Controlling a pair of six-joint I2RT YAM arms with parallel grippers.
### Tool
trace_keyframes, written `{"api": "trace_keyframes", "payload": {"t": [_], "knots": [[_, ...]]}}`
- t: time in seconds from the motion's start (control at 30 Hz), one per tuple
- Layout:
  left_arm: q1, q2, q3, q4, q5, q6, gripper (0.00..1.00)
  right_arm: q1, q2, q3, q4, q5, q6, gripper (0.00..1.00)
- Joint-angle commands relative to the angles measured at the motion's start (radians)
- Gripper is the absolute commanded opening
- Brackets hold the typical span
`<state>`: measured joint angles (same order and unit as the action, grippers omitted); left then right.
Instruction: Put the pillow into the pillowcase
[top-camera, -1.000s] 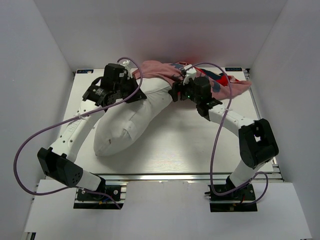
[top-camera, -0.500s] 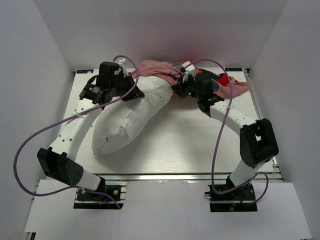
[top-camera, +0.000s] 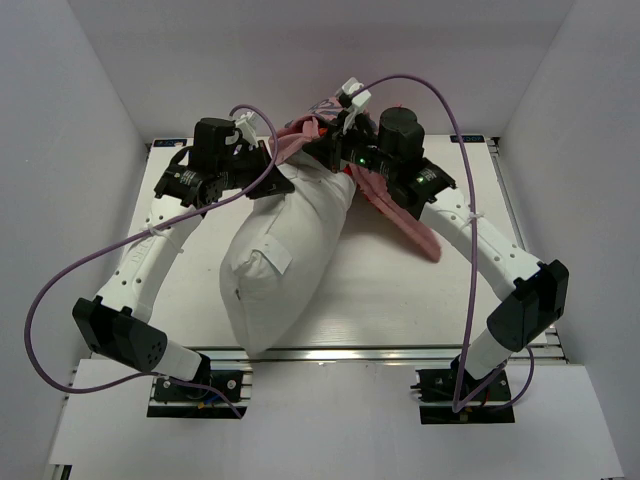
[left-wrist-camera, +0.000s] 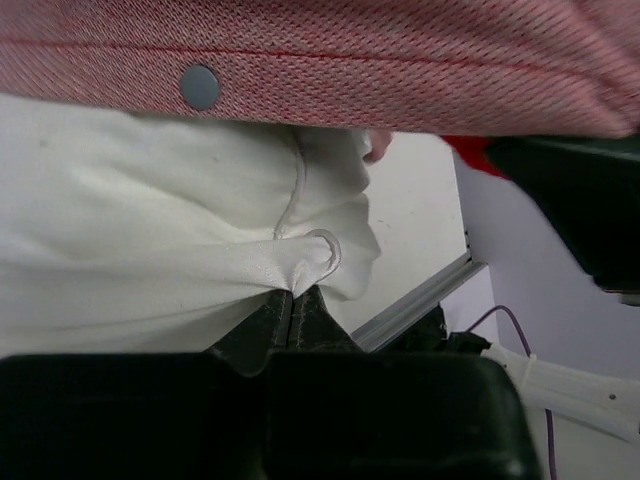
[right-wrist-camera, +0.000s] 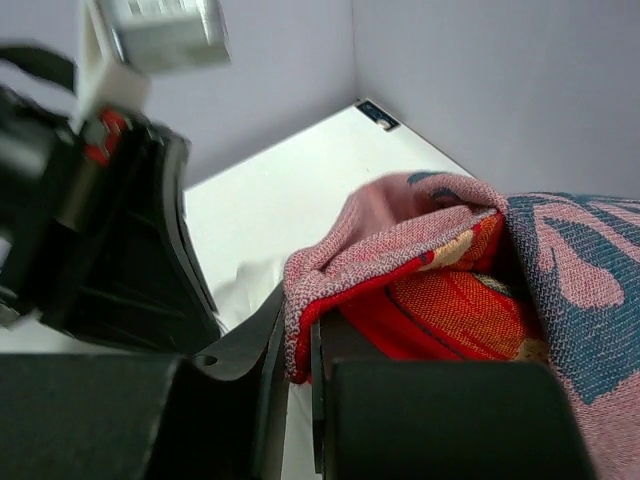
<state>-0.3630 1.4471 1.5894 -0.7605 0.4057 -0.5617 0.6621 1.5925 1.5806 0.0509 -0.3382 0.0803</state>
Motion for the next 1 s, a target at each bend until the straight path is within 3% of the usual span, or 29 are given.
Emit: {"api": "trace_keyframes", "payload": {"t": [0.0, 0.2, 0.33, 0.4, 0.67, 0.7, 0.8, 0.83, 0.93, 0.97], "knots": [[-0.004, -0.047, 0.063, 0.096, 0.036, 0.000, 0.00, 0.033, -0.048, 0.154, 0.058, -0.142, 0.131, 0.00], [0.016, -0.149, -0.043, 0.151, 0.018, -0.061, 0.00, 0.034, -0.040, 0.151, -0.092, -0.084, 0.116, 0.00], [0.094, -0.198, -0.265, 0.211, 0.038, -0.104, 0.00, 0.036, 0.105, 0.156, -0.296, -0.096, 0.085, 0.00], [0.131, -0.188, -0.305, 0.211, 0.015, -0.089, 0.00, 0.036, 0.156, 0.138, -0.358, -0.096, 0.090, 0.00], [0.171, -0.053, -0.252, 0.096, -0.310, 0.036, 0.00, 0.044, 0.406, 0.217, -0.323, -0.082, 0.122, 0.02], [0.171, -0.036, -0.235, 0.089, -0.390, 0.048, 0.00, 0.042, 0.425, 0.240, -0.286, -0.082, 0.121, 0.06], [0.180, -0.014, -0.191, 0.081, -0.555, 0.063, 0.00, 0.041, 0.429, 0.292, -0.238, -0.116, 0.101, 0.31], [0.183, -0.005, -0.183, 0.087, -0.577, 0.063, 0.00, 0.041, 0.426, 0.309, -0.238, -0.163, 0.073, 0.50], [0.200, 0.018, -0.158, 0.087, -0.633, 0.078, 0.04, 0.021, 0.374, 0.372, -0.273, -0.270, -0.092, 0.78], [0.209, 0.021, -0.146, 0.086, -0.640, 0.085, 0.07, -0.005, 0.322, 0.372, -0.276, -0.298, -0.144, 0.82]]}}
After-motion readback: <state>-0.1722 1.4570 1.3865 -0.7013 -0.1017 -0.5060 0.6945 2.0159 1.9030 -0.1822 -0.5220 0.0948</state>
